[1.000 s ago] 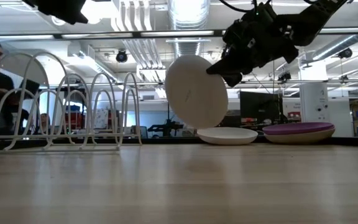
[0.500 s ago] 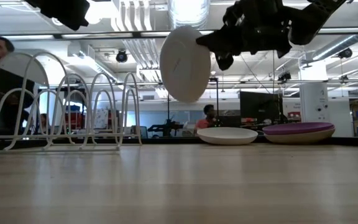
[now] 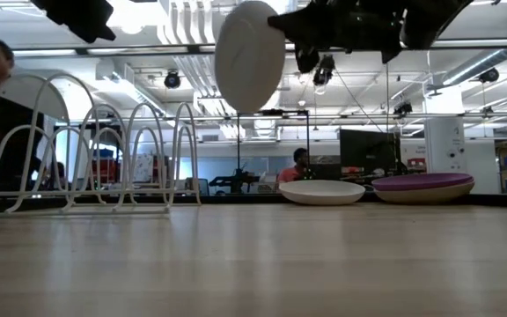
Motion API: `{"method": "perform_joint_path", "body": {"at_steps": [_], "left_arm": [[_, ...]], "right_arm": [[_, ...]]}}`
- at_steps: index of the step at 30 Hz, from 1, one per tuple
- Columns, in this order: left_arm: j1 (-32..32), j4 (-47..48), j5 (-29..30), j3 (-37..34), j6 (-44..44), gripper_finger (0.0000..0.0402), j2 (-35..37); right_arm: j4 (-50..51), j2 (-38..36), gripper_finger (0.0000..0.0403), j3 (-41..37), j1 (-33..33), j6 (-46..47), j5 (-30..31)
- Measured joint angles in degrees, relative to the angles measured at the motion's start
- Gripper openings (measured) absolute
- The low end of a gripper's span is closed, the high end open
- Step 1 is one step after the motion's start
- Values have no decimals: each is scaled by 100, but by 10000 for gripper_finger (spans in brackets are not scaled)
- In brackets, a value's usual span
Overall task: Sort dishes
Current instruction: Put the white plate into the white dish rack
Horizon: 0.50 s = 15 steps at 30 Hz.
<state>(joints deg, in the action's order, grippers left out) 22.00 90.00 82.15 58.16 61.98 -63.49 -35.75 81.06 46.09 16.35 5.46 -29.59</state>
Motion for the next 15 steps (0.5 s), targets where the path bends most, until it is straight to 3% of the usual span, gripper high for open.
{"method": "perform_joint_path", "body": {"at_steps": [5, 13, 15], "left_arm": [[0, 1, -399, -270, 101, 0, 280], [0, 4, -409, -760, 479, 0, 739], [0, 2, -379, -777, 525, 0, 815]], "right_arm": [[26, 9, 0, 305, -55, -230, -443], [29, 95, 0, 857, -30, -78, -1584], [28, 175, 0, 1010, -21, 26, -1599]]}}
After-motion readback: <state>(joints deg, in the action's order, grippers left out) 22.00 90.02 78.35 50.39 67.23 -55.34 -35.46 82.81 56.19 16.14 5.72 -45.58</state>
